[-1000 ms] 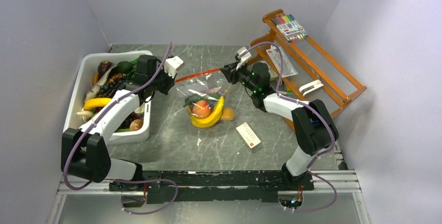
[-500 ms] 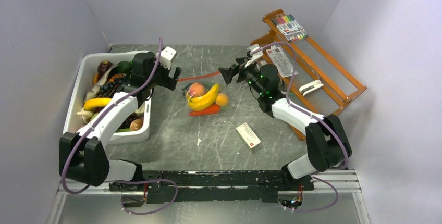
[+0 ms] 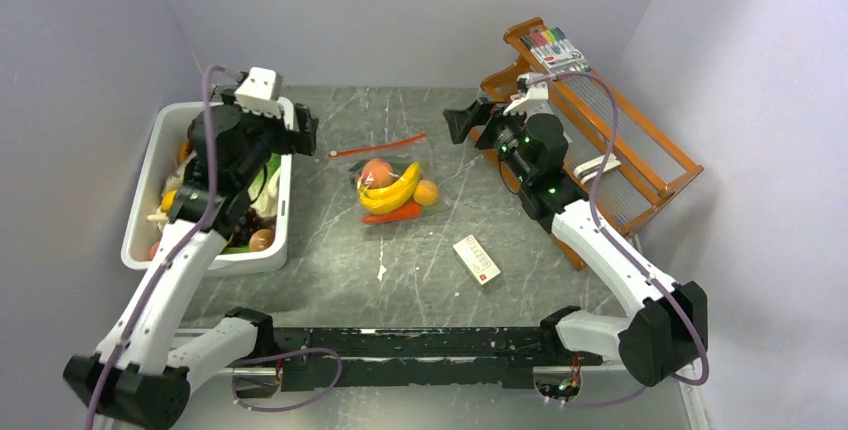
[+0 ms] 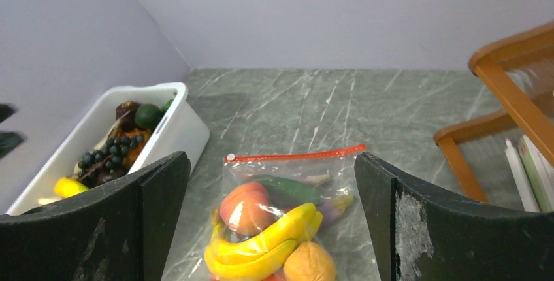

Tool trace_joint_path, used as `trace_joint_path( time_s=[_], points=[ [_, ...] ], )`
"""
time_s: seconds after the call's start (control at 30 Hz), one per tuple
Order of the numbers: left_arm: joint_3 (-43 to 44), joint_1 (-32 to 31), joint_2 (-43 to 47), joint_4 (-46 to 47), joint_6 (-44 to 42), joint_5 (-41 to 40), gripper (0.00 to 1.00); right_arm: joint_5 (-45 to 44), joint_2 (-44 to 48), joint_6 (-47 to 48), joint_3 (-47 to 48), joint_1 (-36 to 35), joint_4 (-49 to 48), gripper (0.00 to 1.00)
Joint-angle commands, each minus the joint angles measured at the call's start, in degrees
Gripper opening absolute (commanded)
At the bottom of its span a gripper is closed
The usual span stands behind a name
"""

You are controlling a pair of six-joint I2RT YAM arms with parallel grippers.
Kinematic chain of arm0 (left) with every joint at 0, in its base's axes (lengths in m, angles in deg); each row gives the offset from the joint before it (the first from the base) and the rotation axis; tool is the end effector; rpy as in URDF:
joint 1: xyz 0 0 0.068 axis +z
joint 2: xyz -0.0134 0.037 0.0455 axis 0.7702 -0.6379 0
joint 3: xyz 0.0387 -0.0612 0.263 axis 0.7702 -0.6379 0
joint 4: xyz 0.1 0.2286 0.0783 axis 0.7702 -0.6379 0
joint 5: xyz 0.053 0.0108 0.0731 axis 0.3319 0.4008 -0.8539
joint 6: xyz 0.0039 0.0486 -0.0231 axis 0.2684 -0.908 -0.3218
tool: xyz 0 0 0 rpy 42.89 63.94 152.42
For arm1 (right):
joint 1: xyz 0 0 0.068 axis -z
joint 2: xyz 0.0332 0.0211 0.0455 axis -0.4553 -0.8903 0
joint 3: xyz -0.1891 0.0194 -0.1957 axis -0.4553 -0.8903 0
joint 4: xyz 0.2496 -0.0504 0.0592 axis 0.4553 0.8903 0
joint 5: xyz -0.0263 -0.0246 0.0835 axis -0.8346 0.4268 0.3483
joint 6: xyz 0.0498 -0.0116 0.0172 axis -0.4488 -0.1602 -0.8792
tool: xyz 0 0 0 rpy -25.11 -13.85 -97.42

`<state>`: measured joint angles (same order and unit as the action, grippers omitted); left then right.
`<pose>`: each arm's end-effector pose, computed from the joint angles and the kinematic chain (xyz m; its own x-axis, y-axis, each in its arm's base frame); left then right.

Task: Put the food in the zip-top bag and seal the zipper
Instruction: Place the zipper food storage bag at the center of the board, then reset both arms

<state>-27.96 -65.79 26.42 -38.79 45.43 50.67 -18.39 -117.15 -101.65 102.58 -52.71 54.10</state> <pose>0.2248 -0.0614 0.3938 -0.1564 0.0172 -0.9875 0.2433 0.9697 -0.0216 0.2596 0.1258 0.3579 -0.1784 0.3746 -0.9099 -0.4268 0.8037 0.4146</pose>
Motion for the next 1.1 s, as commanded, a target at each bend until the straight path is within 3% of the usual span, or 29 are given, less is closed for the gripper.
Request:
trace_joint_path(
  time_s=[0.0,0.1,0.17,0.27,0.47,0.83,1.07],
  points=[
    [3.08,0.48,5.84,-8.58,4.19,-7.33,1.0,-8.27,1.0,-5.52,2.36,0.0,10.83,1.0],
    [3.13,0.48,9.3,-12.44,9.42,-13.04,1.0,-10.31,1.21,-6.41,5.76,-0.04,17.88,1.0],
    [1.56,0.48,11.91,-13.02,10.51,-12.03,1.0,-10.16,1.82,-6.76,5.59,-0.04,20.29,1.0],
    [-1.18,0.48,15.63,-12.89,10.83,-8.79,0.99,-10.34,3.81,-8.16,1.81,-0.06,19.87,1.0],
    [-3.62,0.48,20.86,-14.5,15.36,-10.27,0.99,-4.73,6.28,-7.1,-0.5,-0.08,20.09,1.0],
    [-4.08,0.48,24.1,-16.36,17.05,-6.88,0.99,-1.26,10.49,-8.09,2.41,-0.12,24.33,1.0],
    [-2.68,0.48,23.91,-17.24,16.95,-5.51,0.99,-3.41,12.95,-7.91,2.32,-0.06,24.4,1.0]
  ],
)
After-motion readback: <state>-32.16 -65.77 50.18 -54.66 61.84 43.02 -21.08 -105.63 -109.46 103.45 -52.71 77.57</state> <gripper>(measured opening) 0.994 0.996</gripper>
